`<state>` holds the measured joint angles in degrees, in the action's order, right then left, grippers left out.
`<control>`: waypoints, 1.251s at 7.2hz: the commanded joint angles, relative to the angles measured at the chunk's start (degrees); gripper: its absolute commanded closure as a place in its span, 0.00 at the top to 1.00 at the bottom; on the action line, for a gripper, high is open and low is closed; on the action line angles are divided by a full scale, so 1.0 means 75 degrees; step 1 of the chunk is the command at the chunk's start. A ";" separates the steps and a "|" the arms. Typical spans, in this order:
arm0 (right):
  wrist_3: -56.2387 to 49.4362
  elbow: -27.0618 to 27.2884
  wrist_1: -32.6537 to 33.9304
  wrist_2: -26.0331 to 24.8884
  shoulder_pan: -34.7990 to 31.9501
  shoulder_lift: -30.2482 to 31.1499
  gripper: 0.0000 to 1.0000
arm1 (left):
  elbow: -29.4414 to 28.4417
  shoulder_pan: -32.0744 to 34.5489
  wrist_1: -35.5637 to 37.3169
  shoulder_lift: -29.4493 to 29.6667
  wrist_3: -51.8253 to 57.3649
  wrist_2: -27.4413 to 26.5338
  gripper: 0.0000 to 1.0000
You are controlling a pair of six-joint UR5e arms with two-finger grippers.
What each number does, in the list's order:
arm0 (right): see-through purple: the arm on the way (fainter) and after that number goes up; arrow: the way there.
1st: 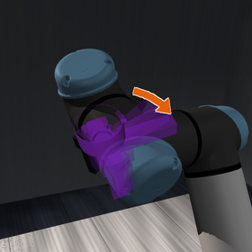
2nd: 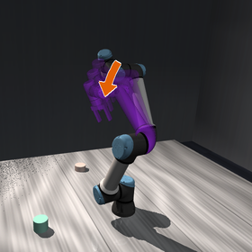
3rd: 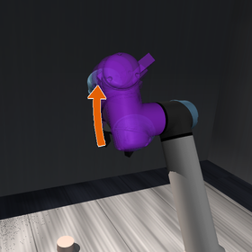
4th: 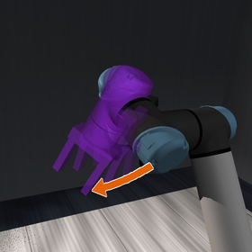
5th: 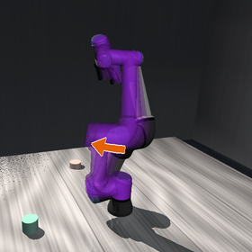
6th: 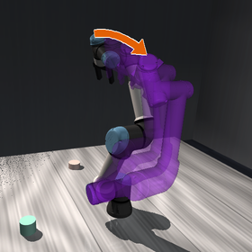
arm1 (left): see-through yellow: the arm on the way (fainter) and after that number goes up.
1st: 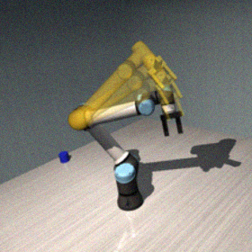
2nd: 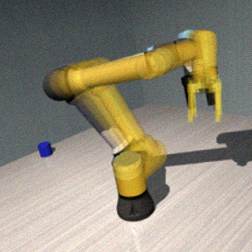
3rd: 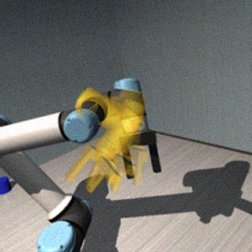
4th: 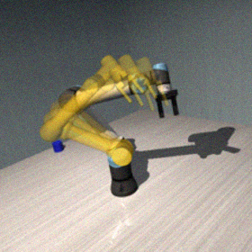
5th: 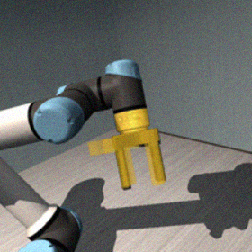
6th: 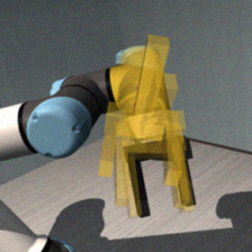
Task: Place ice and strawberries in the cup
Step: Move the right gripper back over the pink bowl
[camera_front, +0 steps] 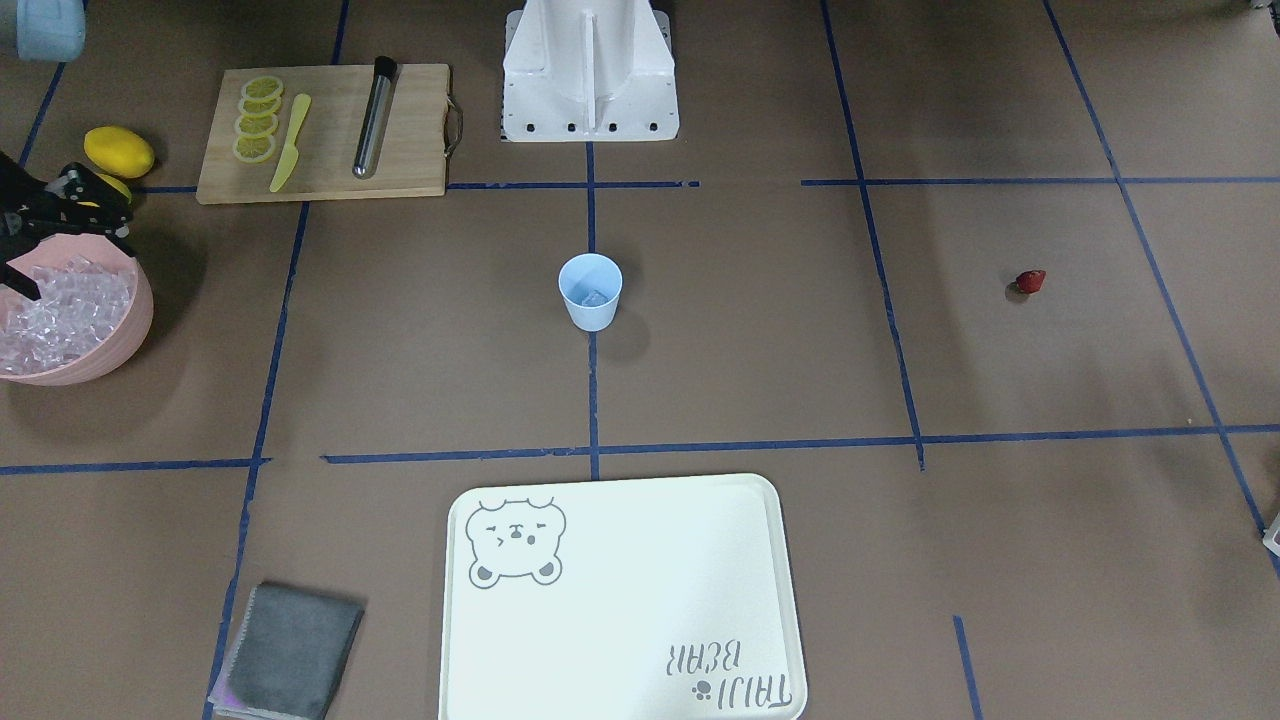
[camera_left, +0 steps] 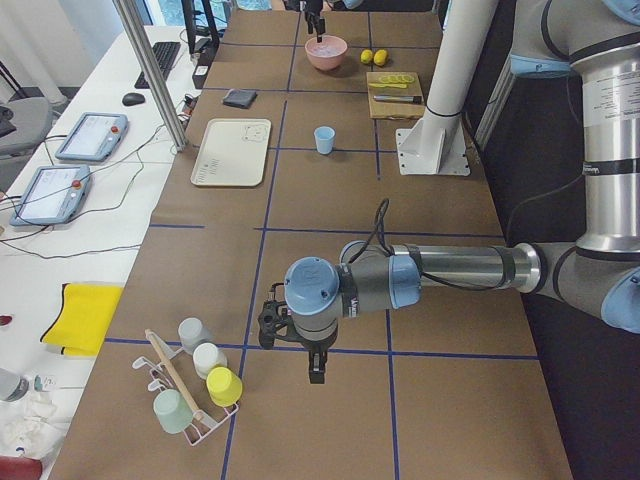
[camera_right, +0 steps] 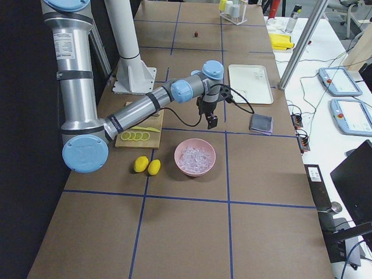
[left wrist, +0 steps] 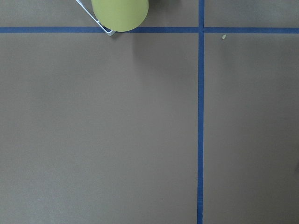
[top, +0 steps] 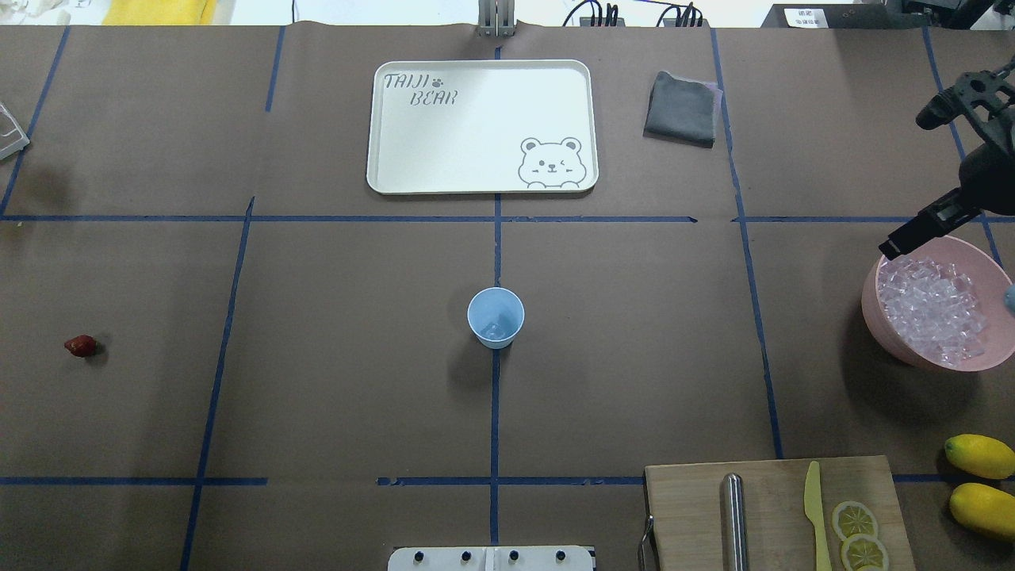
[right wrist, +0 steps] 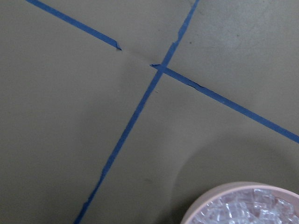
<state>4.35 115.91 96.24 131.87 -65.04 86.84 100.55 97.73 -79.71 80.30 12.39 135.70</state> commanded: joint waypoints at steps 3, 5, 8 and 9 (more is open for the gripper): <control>-0.1423 -0.0313 0.0000 0.0230 -0.0610 0.0620 0.99 | 0.0000 0.0000 -0.0002 -0.0008 0.0000 0.0000 1.00; -0.1377 -0.0536 0.0000 0.0218 -0.0586 0.0516 0.99 | 0.0000 -0.0012 -0.0002 -0.0008 0.0000 0.0000 1.00; -0.1330 -0.0828 -0.0012 0.0218 -0.0563 0.0165 0.99 | 0.0000 -0.0035 -0.0002 -0.0008 0.0000 0.0000 1.00; -0.1330 -0.0911 -0.0012 0.0218 -0.0563 0.0094 0.99 | 0.0000 -0.0047 -0.0002 -0.0008 0.0000 0.0000 1.00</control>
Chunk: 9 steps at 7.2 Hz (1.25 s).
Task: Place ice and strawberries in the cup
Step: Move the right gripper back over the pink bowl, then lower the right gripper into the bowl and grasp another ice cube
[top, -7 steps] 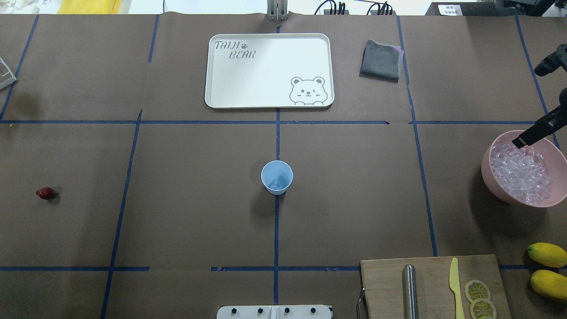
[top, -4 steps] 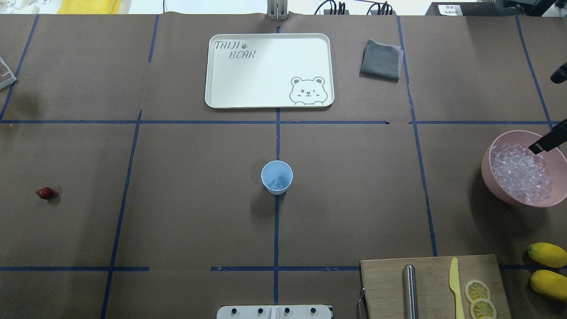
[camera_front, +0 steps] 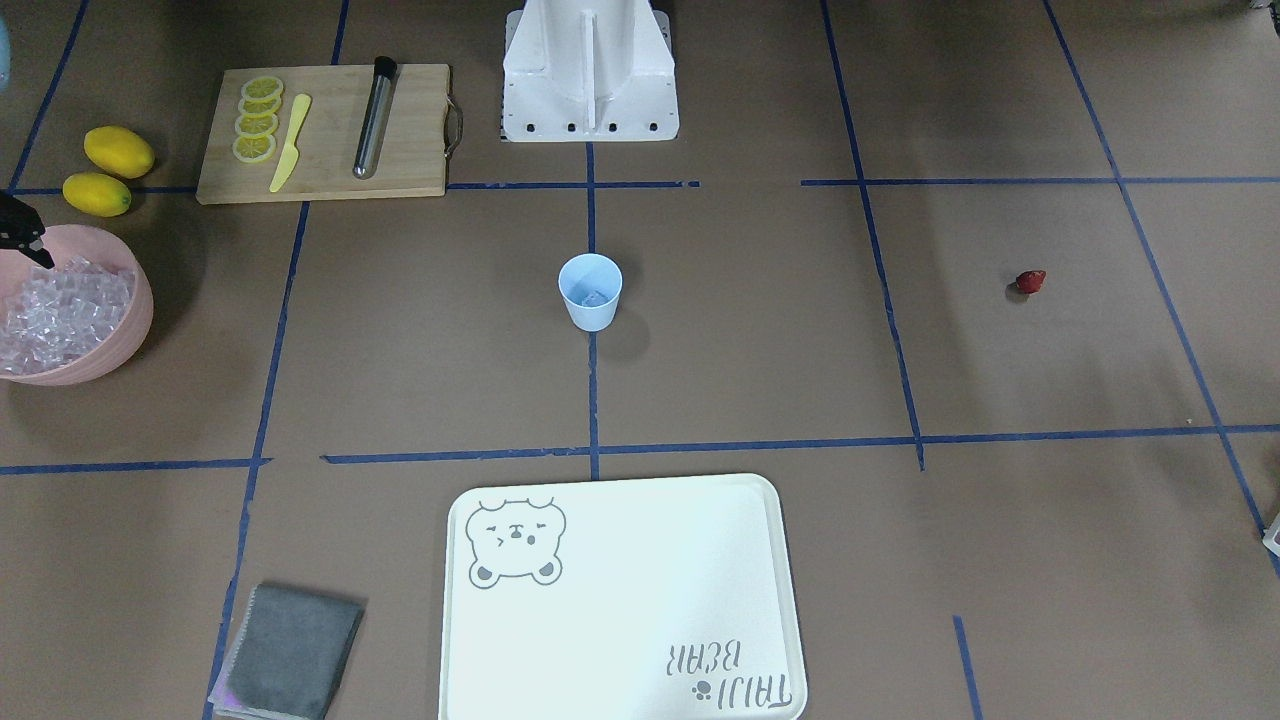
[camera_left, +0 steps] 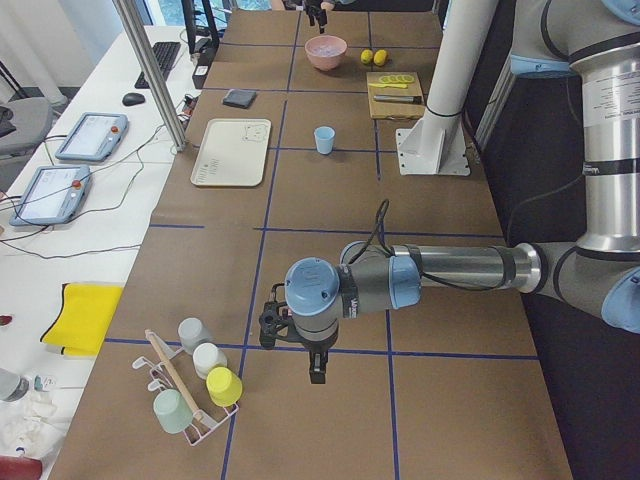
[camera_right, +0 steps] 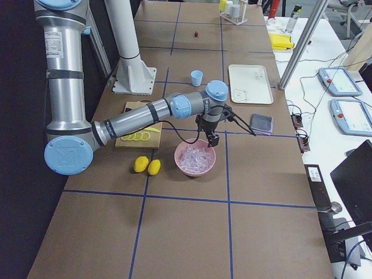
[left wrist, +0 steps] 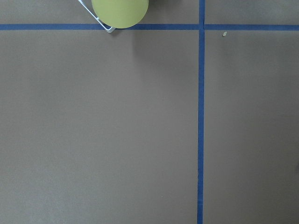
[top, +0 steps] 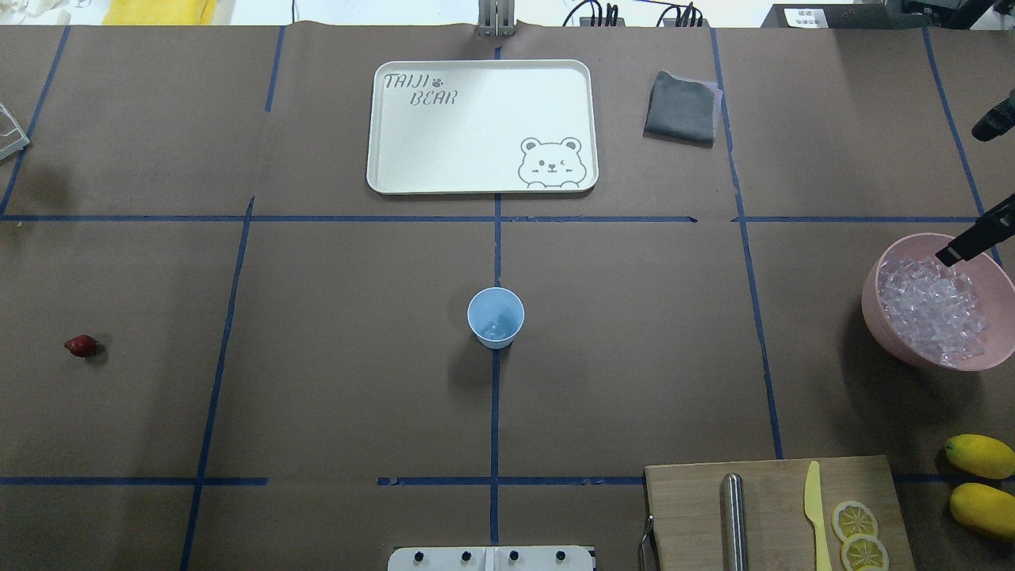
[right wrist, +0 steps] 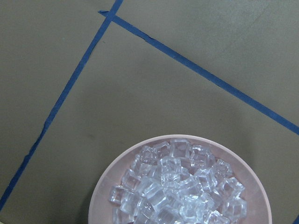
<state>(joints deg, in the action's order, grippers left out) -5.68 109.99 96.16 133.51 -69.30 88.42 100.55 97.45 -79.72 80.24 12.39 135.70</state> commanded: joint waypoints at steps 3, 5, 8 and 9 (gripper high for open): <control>0.0158 -0.0135 -0.0001 0.0000 0.0005 -0.0118 0.98 | 0.0000 -0.0068 0.0000 0.0000 0.0000 0.0000 1.00; 0.1326 -0.0786 -0.2143 -0.0012 0.0005 0.0243 0.99 | 0.0000 -0.0080 0.0000 0.0000 0.0000 0.0000 1.00; 0.1777 -0.1072 -0.3047 -0.0302 0.0506 0.0420 0.98 | 0.0000 -0.0115 0.0000 0.0000 -0.0011 0.0000 1.00; 0.1777 -0.1060 -0.3059 -0.0340 0.0706 0.0537 0.98 | 0.0000 -0.0115 0.0000 0.0000 0.0000 0.0000 1.00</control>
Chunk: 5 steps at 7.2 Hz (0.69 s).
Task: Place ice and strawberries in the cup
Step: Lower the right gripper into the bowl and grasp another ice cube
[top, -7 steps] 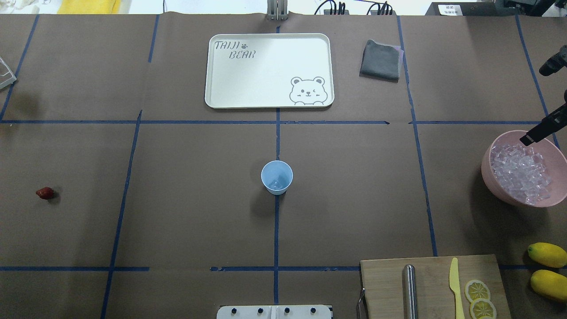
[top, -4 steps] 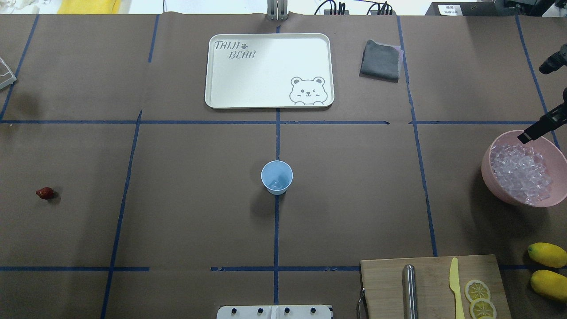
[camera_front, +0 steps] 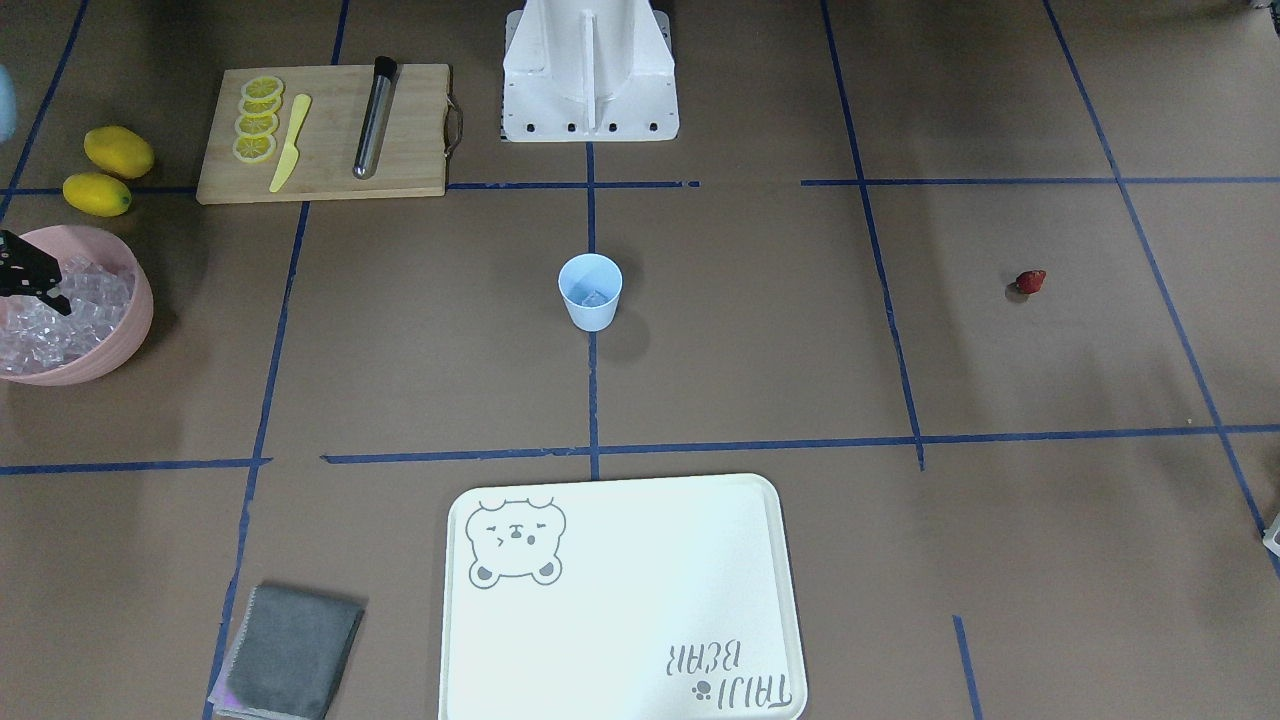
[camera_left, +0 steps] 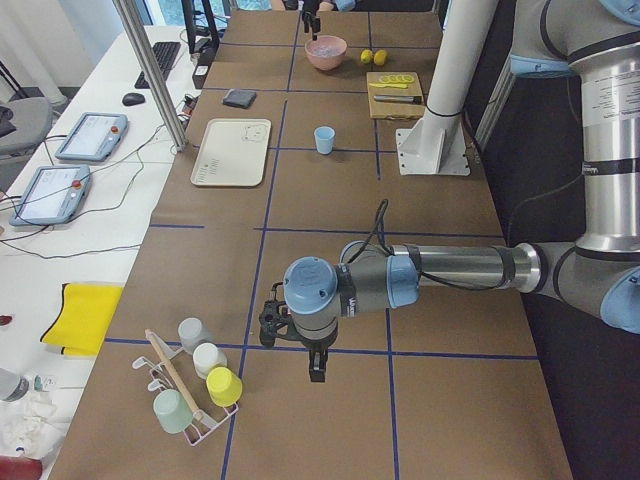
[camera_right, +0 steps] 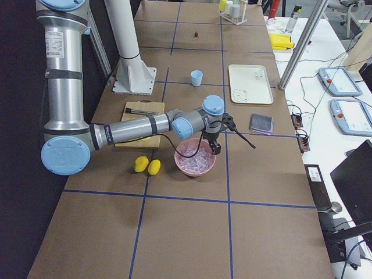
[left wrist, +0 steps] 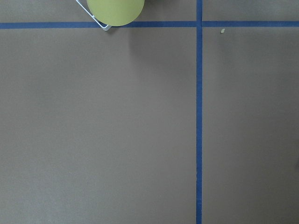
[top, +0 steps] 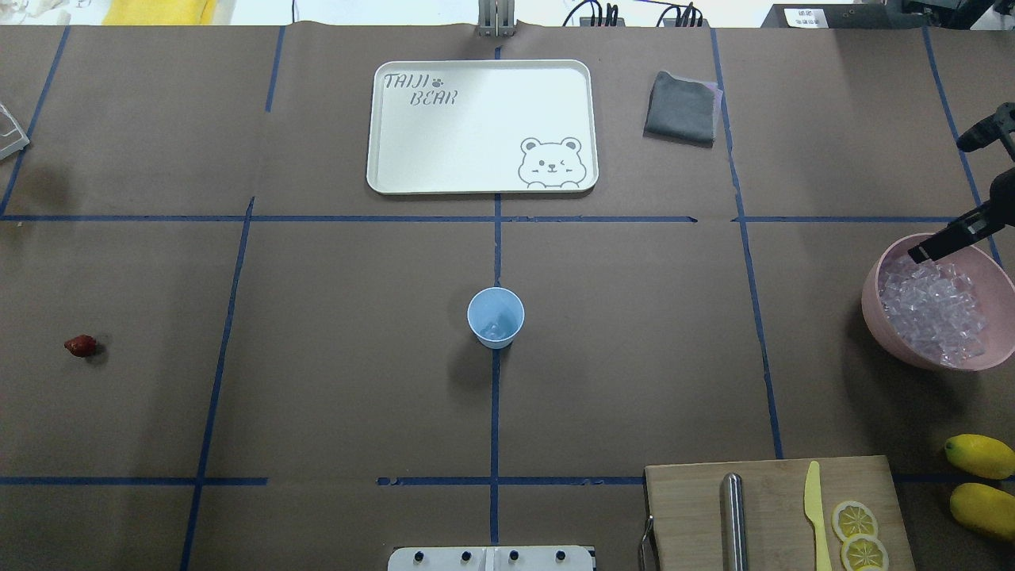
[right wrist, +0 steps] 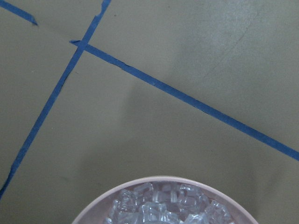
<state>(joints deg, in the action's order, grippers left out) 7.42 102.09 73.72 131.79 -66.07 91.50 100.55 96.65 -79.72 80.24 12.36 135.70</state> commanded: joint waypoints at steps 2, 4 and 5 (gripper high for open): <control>0.0007 0.0016 -0.0079 -0.0123 0.0475 0.0257 0.97 | 0.0000 -0.0007 0.0000 0.0000 0.0005 0.0000 1.00; -0.0063 0.0017 -0.0079 -0.0123 0.0686 0.0304 0.95 | 0.0000 -0.0019 0.0000 0.0000 -0.0007 0.0000 1.00; -0.0063 0.0028 -0.0079 -0.0123 0.0746 0.0304 0.95 | 0.0000 -0.0007 0.0000 0.0000 0.0005 0.0000 1.00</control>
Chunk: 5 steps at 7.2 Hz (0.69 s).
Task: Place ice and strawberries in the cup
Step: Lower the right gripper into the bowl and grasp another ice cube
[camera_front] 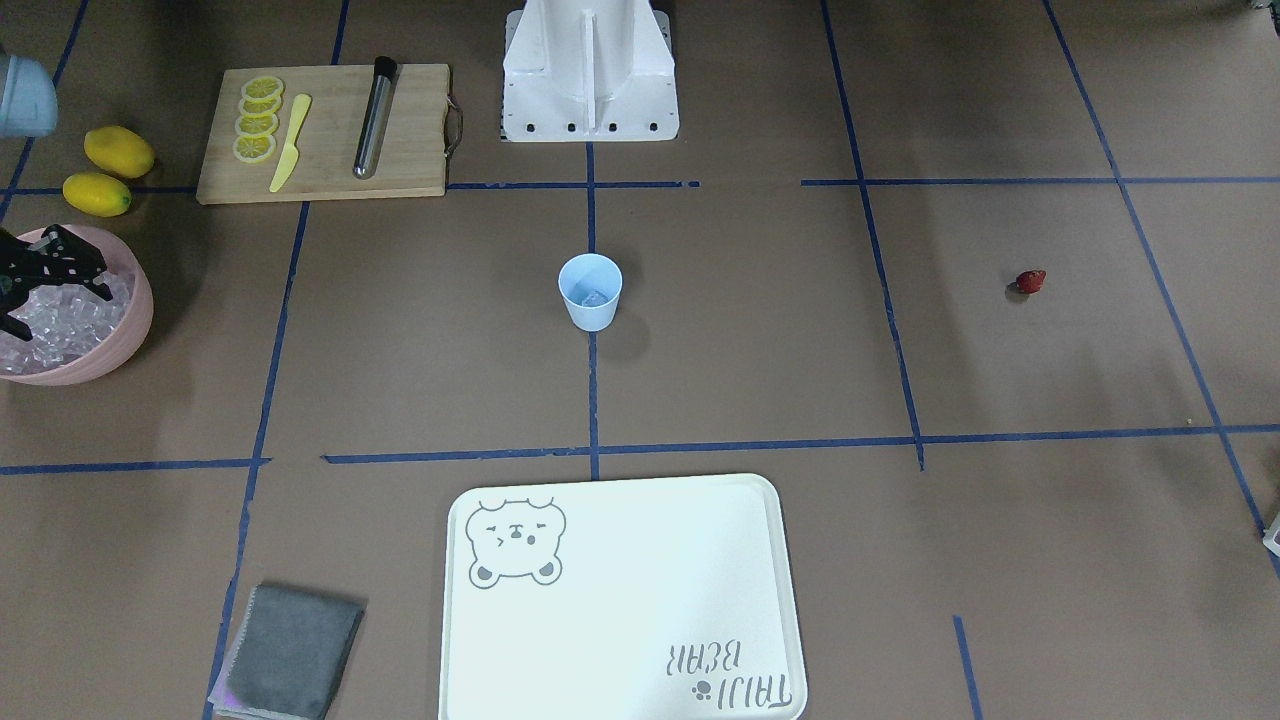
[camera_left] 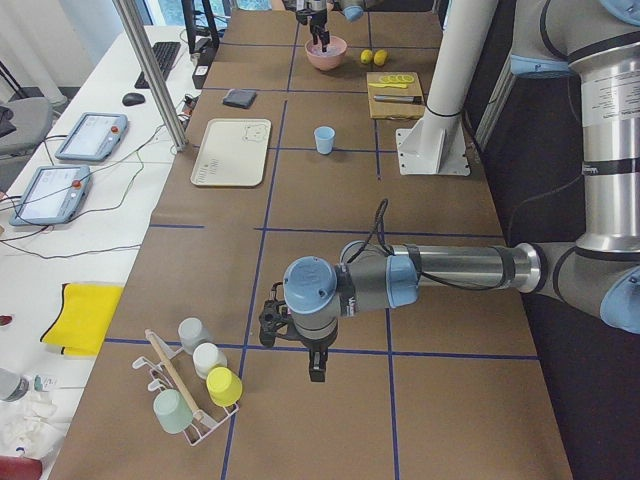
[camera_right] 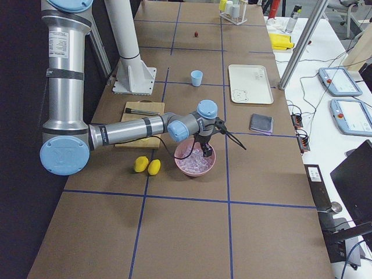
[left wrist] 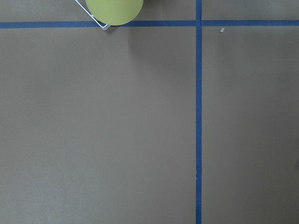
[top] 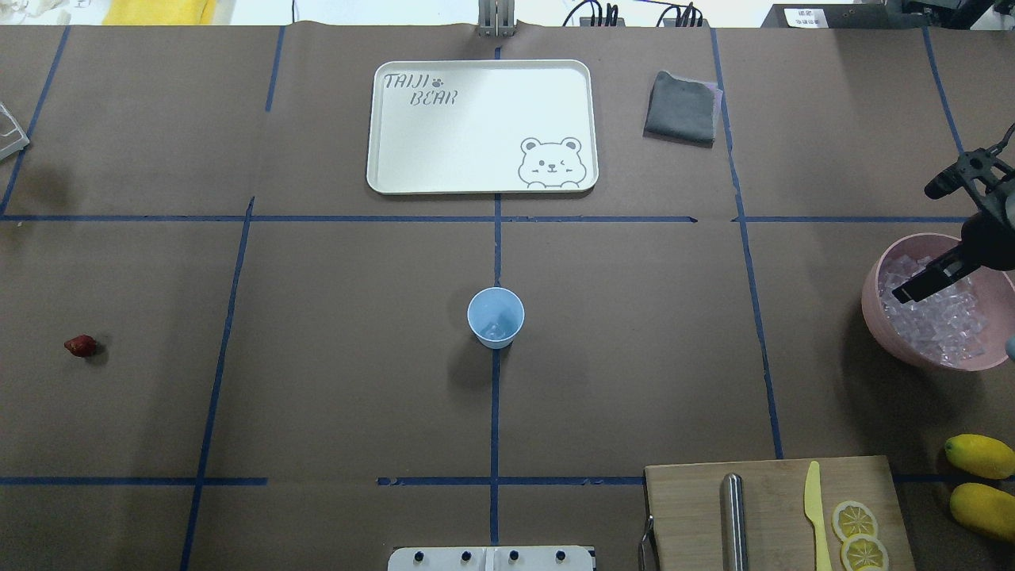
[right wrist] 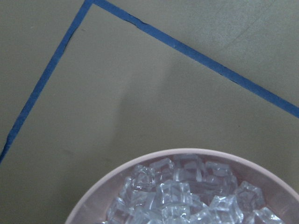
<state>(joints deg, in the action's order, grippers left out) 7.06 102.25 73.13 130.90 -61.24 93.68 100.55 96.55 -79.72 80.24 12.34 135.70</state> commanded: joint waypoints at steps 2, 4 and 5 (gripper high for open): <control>-0.0027 -0.0005 0.0011 -0.0073 0.0150 0.0025 0.93 | 0.0000 -0.0006 0.0000 0.0000 0.0008 0.0000 1.00; -0.0027 -0.0016 0.0011 -0.0168 0.0209 0.0025 0.92 | -0.0012 0.0006 0.0000 0.0000 0.0008 0.0000 1.00; -0.0016 -0.0051 0.0011 -0.0168 0.0209 0.0048 0.92 | -0.0012 -0.0006 0.0000 0.0000 -0.0004 0.0000 1.00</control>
<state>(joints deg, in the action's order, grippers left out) 6.90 102.07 73.21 129.76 -59.74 93.92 100.48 96.54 -79.72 80.24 12.37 135.70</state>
